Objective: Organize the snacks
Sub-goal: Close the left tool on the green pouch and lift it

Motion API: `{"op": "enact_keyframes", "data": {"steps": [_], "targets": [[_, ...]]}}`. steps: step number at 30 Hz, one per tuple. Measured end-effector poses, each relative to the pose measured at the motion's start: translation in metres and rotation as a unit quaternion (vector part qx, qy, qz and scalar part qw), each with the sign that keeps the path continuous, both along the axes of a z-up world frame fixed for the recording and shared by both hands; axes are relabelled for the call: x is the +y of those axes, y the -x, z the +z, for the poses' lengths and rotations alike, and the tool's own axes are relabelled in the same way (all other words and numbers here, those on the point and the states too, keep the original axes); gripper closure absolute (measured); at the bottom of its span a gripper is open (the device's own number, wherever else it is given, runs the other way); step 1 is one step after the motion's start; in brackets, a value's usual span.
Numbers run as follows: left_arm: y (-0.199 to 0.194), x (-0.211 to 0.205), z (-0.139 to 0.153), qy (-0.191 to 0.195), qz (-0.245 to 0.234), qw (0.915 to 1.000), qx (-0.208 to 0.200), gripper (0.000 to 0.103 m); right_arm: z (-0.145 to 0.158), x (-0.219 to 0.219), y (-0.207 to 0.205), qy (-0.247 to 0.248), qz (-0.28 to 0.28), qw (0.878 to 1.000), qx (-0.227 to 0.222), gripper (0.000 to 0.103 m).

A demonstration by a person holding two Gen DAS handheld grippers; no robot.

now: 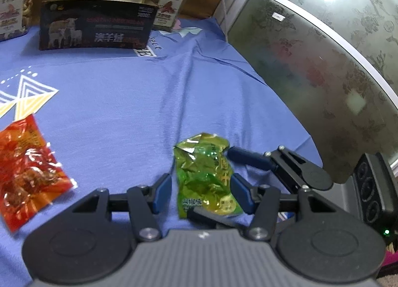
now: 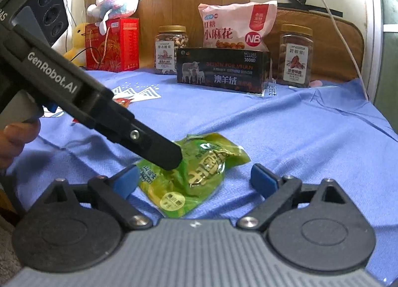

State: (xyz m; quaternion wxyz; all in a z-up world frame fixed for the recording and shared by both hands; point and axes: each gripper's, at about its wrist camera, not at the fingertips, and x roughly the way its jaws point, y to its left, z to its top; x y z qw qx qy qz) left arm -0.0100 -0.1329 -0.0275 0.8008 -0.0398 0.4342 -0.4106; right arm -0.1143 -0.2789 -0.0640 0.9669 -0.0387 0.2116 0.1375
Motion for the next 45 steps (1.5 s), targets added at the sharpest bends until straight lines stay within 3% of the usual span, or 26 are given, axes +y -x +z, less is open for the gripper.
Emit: {"op": "enact_keyframes", "data": {"steps": [1,4,7,9,11,14,16,25,32,36,37,38,42,45], "targets": [[-0.001,0.003,0.000,0.001,0.005,1.0000,0.001,0.050,0.002,0.001,0.001,-0.003,0.006,1.000,-0.001,0.041],[-0.005,0.010,-0.001,0.009,0.017,0.9998,0.011,0.048,0.005,0.004,0.000,-0.016,0.001,1.000,0.005,0.051],[-0.006,0.016,0.001,0.007,0.025,0.9996,0.009,0.048,0.007,-0.001,-0.002,-0.051,0.033,0.998,0.014,0.060],[-0.009,0.020,0.001,0.015,0.029,0.9993,0.018,0.048,0.009,-0.002,-0.003,-0.050,0.046,0.998,0.016,0.060],[-0.012,0.024,0.001,0.020,0.040,0.9987,0.023,0.045,0.011,-0.009,-0.006,-0.085,0.064,0.994,0.033,0.061],[-0.017,0.028,-0.001,0.021,0.054,0.9982,0.016,0.046,0.009,-0.030,-0.011,-0.201,0.118,0.969,0.086,0.061],[-0.019,0.030,-0.002,0.028,0.055,0.9978,0.023,0.046,0.006,-0.039,-0.010,-0.246,0.130,0.956,0.097,0.060],[-0.009,0.068,0.015,0.051,0.075,0.9954,0.028,0.046,0.010,-0.063,-0.020,-0.252,0.056,0.959,0.117,0.060],[0.003,0.090,-0.007,0.071,0.079,0.9889,0.104,0.046,0.009,-0.047,-0.033,-0.232,0.082,0.960,0.132,0.065],[0.003,0.090,-0.018,0.117,0.074,0.9816,0.131,0.046,0.006,-0.039,-0.027,-0.242,0.088,0.957,0.131,0.069],[0.001,0.088,-0.021,0.127,0.072,0.9791,0.141,0.046,0.005,-0.040,-0.027,-0.253,0.087,0.954,0.134,0.074],[0.000,0.086,-0.023,0.134,0.069,0.9775,0.148,0.047,0.002,-0.042,-0.024,-0.268,0.087,0.949,0.140,0.080],[-0.006,0.078,-0.031,0.122,0.078,0.9786,0.146,0.080,-0.011,-0.049,-0.018,-0.335,0.091,0.925,0.157,0.087],[-0.011,0.082,-0.038,0.143,0.084,0.9720,0.167,0.082,-0.009,-0.048,-0.014,-0.339,0.086,0.924,0.155,0.087]]}}
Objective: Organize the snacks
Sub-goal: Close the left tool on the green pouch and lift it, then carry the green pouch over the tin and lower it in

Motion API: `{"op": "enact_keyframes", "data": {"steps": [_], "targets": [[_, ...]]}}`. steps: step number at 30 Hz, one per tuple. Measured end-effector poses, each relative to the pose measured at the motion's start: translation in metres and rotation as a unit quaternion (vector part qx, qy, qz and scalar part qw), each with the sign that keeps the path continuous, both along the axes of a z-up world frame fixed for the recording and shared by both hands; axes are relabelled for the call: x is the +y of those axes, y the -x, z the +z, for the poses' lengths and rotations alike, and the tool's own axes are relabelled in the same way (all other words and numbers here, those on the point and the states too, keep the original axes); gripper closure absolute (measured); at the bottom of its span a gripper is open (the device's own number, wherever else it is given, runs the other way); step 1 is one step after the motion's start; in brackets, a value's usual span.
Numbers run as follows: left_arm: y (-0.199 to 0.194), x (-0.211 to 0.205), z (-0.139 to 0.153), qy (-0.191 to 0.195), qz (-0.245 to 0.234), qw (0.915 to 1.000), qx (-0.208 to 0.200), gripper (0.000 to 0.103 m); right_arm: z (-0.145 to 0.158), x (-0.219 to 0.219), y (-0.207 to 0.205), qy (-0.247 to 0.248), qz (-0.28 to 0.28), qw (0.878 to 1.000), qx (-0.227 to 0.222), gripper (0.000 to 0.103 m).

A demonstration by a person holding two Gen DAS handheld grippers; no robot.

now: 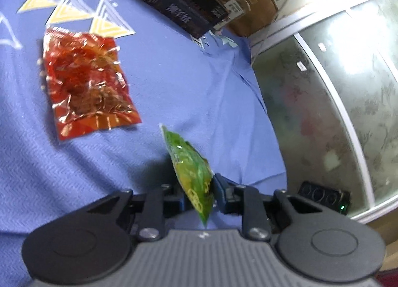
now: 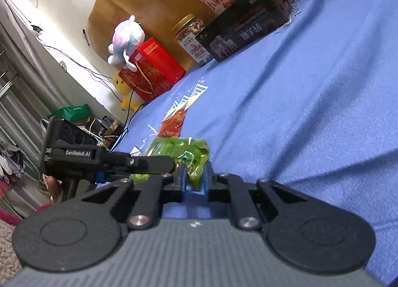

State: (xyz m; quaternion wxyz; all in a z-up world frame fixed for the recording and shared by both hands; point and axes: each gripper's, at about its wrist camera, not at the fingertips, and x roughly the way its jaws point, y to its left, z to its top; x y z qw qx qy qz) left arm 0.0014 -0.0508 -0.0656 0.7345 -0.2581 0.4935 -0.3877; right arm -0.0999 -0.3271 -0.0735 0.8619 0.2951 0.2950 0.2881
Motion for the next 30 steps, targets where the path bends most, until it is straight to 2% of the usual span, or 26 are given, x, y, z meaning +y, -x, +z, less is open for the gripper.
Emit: {"op": "enact_keyframes", "data": {"steps": [4,6,8,10,15,22,24,26,30], "targets": [[0.004,0.006,0.002,0.008,0.002,0.9998,-0.016,0.082,0.002,0.000,0.000,-0.007,0.001,1.000,-0.002,0.086],[0.008,0.011,0.006,0.024,-0.004,0.9993,-0.027,0.082,0.000,-0.001,-0.001,-0.016,0.003,1.000,-0.003,0.082],[0.011,0.014,0.009,0.049,-0.017,0.9982,-0.031,0.082,0.000,-0.003,0.000,-0.037,0.012,0.999,-0.006,0.067],[0.015,0.015,0.014,0.063,-0.023,0.9968,-0.044,0.082,0.002,-0.002,0.001,-0.056,0.022,0.998,-0.011,0.058],[0.016,0.017,0.016,0.085,-0.028,0.9950,-0.044,0.082,0.002,-0.003,0.000,-0.087,0.037,0.995,-0.003,0.057],[0.013,0.018,0.018,0.089,-0.029,0.9946,-0.044,0.084,0.001,-0.007,0.000,-0.117,0.038,0.992,0.004,0.055],[0.013,0.022,0.019,0.094,-0.027,0.9942,-0.046,0.084,0.004,-0.005,0.003,-0.109,0.043,0.993,-0.004,0.051],[0.012,0.025,0.021,0.101,-0.024,0.9935,-0.047,0.084,0.007,-0.003,0.006,-0.100,0.051,0.994,-0.020,0.038],[0.011,0.030,0.026,0.116,-0.023,0.9918,-0.048,0.084,0.009,-0.001,0.008,-0.102,0.058,0.993,-0.031,0.036]]}}
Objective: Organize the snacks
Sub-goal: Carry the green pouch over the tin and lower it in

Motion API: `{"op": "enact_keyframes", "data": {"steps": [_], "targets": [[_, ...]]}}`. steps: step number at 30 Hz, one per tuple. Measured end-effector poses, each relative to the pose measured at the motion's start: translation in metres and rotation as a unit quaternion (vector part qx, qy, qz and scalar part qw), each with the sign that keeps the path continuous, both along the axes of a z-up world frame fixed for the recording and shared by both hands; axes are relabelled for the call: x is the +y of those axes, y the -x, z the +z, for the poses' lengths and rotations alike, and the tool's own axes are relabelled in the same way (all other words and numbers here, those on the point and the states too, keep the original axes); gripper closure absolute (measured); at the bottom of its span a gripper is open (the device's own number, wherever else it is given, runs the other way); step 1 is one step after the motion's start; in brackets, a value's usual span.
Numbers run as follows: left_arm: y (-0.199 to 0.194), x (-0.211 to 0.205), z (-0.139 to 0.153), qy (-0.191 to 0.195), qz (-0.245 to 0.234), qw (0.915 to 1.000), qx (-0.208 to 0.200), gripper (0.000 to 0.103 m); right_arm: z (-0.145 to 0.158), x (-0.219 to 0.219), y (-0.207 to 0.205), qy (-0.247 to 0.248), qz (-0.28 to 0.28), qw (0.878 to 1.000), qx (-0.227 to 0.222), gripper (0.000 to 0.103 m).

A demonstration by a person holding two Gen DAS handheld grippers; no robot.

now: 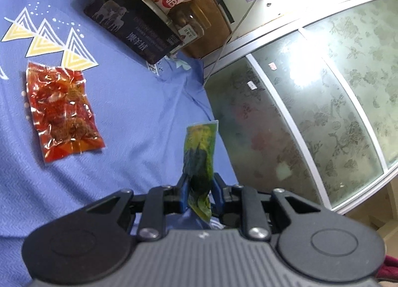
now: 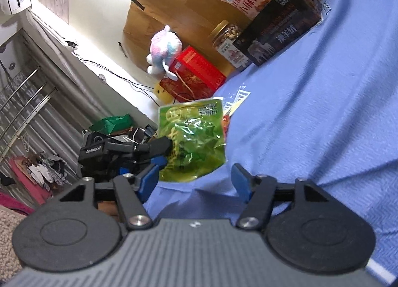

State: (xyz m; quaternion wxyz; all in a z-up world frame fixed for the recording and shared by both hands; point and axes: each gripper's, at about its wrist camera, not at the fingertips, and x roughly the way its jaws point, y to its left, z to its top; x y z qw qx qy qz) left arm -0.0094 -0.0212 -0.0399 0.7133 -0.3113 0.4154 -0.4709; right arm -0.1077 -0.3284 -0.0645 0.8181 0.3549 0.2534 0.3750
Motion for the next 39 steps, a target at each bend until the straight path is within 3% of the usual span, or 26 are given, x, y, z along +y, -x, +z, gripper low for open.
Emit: {"op": "enact_keyframes", "data": {"steps": [9,12,13,15,19,25,39], "targets": [[0.001,-0.003,0.002,0.016,-0.019,0.9997,0.002,0.084,-0.004,-0.005,-0.005,-0.042,0.007,0.999,0.010,0.035],[0.000,-0.001,0.001,0.010,-0.011,0.9999,0.001,0.083,0.000,-0.001,-0.004,-0.036,0.020,0.999,-0.002,0.059],[0.000,0.001,0.002,-0.001,-0.004,1.0000,-0.004,0.083,0.002,0.001,-0.003,-0.020,0.014,1.000,-0.004,0.074],[0.000,-0.001,0.002,-0.018,-0.004,0.9998,-0.007,0.083,0.000,0.000,-0.004,-0.027,0.011,1.000,-0.002,0.079],[0.000,-0.007,0.004,-0.036,-0.007,0.9991,-0.022,0.081,0.008,-0.001,-0.002,-0.024,-0.004,0.999,-0.026,0.081],[-0.010,-0.011,0.016,-0.051,-0.009,0.9978,-0.042,0.081,0.013,-0.002,-0.012,-0.016,-0.007,1.000,-0.026,0.082],[-0.073,-0.036,0.075,-0.104,0.002,0.9877,-0.117,0.080,0.059,-0.011,-0.074,0.035,-0.022,0.997,-0.061,0.082]]}}
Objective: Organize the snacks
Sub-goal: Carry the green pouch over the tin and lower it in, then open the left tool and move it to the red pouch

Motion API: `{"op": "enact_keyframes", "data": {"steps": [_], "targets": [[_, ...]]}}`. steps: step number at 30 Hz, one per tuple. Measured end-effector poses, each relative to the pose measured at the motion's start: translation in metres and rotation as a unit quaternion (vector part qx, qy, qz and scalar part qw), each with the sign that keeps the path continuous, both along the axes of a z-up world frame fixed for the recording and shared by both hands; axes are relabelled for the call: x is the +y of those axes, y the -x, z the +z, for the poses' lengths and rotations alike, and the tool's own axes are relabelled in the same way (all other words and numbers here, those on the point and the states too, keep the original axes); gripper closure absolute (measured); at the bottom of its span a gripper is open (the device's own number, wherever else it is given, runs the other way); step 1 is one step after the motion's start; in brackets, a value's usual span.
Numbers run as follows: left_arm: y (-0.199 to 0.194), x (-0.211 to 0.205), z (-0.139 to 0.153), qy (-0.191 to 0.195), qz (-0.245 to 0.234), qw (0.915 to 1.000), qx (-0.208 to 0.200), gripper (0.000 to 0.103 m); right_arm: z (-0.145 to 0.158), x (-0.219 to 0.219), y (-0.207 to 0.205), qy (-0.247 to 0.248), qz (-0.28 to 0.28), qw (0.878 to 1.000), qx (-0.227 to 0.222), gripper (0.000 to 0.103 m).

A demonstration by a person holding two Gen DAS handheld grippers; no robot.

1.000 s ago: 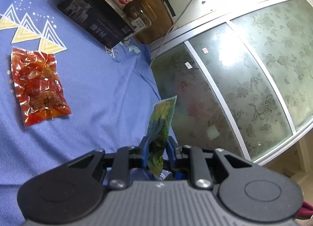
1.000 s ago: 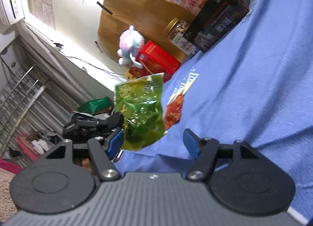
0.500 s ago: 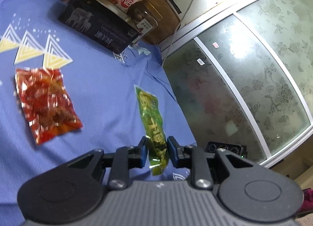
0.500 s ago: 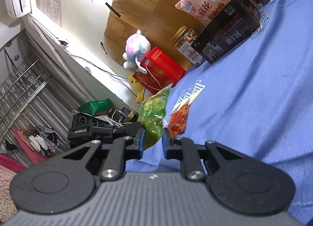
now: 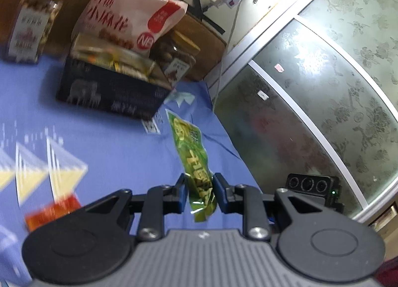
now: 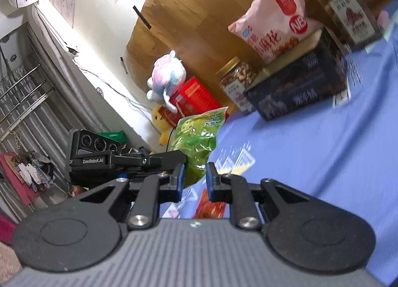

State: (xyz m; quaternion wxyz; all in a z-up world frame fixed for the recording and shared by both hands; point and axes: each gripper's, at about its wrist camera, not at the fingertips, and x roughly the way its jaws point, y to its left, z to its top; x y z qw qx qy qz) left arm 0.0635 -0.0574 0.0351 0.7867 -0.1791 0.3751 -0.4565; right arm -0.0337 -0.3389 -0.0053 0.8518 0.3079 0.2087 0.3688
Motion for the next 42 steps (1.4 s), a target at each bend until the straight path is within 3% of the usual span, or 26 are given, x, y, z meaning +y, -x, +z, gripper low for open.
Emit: {"op": "enact_keyframes", "data": {"steps": [17,26,29,33,35,38,42], "targets": [[-0.130,-0.043,0.040,-0.051,0.039,0.9965,-0.053,0.077,0.041,-0.015,-0.119,0.055,-0.044,0.997,-0.028,0.082],[-0.206,-0.063,0.013,-0.109,0.078,0.9906,-0.027,0.075,0.029,-0.010,-0.195,0.117,-0.075,0.990,-0.003,0.082],[-0.218,-0.066,0.002,-0.121,0.085,0.9888,-0.021,0.073,0.022,0.000,-0.205,0.161,-0.082,0.984,-0.003,0.081],[-0.224,-0.070,-0.006,-0.149,0.110,0.9824,-0.024,0.064,0.021,0.019,-0.205,0.231,-0.104,0.967,-0.031,0.075],[-0.222,-0.076,-0.006,-0.170,0.117,0.9775,-0.042,0.064,0.018,0.023,-0.204,0.244,-0.112,0.962,-0.040,0.068],[-0.216,-0.083,-0.004,-0.203,0.138,0.9671,-0.067,0.057,0.019,0.025,-0.199,0.249,-0.123,0.959,-0.052,0.065],[-0.198,-0.074,0.004,-0.202,0.143,0.9655,-0.082,0.057,0.026,0.021,-0.186,0.233,-0.138,0.961,-0.057,0.065]]}}
